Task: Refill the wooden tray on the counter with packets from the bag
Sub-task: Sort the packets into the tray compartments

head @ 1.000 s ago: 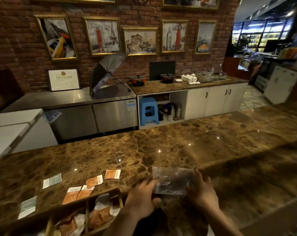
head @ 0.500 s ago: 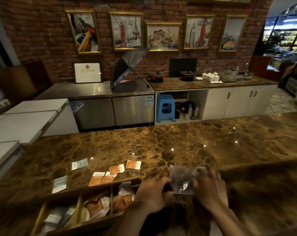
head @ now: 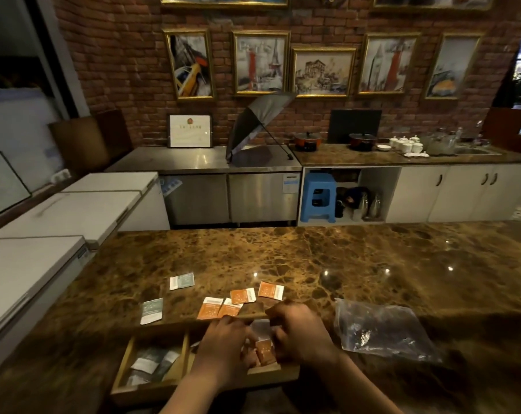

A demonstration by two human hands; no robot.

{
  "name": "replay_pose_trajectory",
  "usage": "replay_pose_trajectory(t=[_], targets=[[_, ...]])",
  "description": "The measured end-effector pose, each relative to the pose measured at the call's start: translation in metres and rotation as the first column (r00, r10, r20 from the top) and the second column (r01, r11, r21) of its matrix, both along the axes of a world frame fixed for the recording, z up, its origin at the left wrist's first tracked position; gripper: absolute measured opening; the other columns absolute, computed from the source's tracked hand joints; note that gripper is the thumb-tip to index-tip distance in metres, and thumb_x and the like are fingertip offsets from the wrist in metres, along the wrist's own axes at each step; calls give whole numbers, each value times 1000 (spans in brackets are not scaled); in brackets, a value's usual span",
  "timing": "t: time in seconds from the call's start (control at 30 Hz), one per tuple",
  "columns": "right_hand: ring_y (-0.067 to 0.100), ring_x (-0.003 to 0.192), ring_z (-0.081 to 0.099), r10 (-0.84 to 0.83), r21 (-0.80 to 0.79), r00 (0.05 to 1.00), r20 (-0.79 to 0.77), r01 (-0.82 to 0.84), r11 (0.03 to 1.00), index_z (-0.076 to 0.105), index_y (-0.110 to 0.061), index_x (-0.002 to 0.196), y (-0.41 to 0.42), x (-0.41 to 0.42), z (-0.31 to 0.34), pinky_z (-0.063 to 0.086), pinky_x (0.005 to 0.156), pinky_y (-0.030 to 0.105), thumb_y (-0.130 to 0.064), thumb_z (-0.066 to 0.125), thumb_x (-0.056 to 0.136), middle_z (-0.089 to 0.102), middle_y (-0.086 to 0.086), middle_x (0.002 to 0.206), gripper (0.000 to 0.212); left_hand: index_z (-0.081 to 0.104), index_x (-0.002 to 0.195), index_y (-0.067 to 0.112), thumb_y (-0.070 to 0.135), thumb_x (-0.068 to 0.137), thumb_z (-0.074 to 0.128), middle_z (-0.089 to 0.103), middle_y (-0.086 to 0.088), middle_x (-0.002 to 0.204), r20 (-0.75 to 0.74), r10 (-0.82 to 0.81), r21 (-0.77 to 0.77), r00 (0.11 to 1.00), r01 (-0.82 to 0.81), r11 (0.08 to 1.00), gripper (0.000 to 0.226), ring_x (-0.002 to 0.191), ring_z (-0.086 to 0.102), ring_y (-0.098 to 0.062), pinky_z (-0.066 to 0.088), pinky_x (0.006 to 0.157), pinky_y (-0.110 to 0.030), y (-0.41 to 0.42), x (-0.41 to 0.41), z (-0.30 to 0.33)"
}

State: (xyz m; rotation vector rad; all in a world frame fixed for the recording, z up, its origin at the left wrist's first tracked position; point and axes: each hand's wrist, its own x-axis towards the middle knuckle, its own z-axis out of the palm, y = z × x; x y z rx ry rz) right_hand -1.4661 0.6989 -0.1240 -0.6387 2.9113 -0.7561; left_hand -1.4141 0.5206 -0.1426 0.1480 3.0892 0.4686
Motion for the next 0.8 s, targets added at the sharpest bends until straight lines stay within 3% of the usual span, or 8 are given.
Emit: replay_pose_trajectory(t=[0.17,0.27,0.43,0.53,0.6,0.7,0.8], targets=[[15,119,56,50,88,998,39,-54,995,62,-30,126,-12,0,-6,47,102,32,-33,60,95,61,-5,131,32,65,123,33,49,91,56,63,10,129,9,-108,-138,994,109,984,37,131,40,-19,29,109,-38,5,-7,-4],[17,117,57,74,131,997,10,-75,989,61,-30,127,-17,-4,-7,47,99,31,-35,58,97,61,-3,131,31,61,125,29,48,92,53,60,6,134,28,-129,-181,991,132,975,39,134,39,-21,28,112,-40,6,-9,-4],[18,118,57,9,90,999,48,-13,996,58,-29,131,-27,-7,-14,47,101,31,-30,58,98,59,0,132,33,54,116,37,36,92,60,54,13,127,-109,-12,-14,994,11,1000,25,123,44,-13,34,101,-29,-3,-6,-2],[13,111,62,-130,-16,990,52,131,991,61,-24,126,-33,-9,-18,46,92,21,-19,58,97,66,-2,122,30,59,119,35,34,95,56,56,13,131,-79,-123,-16,989,122,992,24,127,41,-11,30,106,-30,-4,-6,4],[15,113,63,-190,-29,979,72,192,981,60,-24,127,-38,-11,-21,47,99,26,-15,60,95,68,-1,122,33,61,125,33,36,97,52,57,12,135,2,-211,-64,977,211,975,29,131,39,-14,27,111,-34,-3,-6,3],[22,124,56,-236,71,968,85,231,970,45,-26,143,-49,-13,-25,36,115,42,-19,59,95,60,3,132,51,61,126,30,38,98,47,57,8,137,50,-245,-145,968,250,957,32,133,39,-19,26,114,-39,-5,-5,-2],[23,127,54,-272,90,958,89,264,960,39,-26,148,-55,-13,-27,39,114,41,-19,58,95,53,5,138,57,62,124,28,39,99,45,59,7,134,44,-273,-157,961,276,948,32,133,38,-19,23,115,-39,-8,-2,-5]])
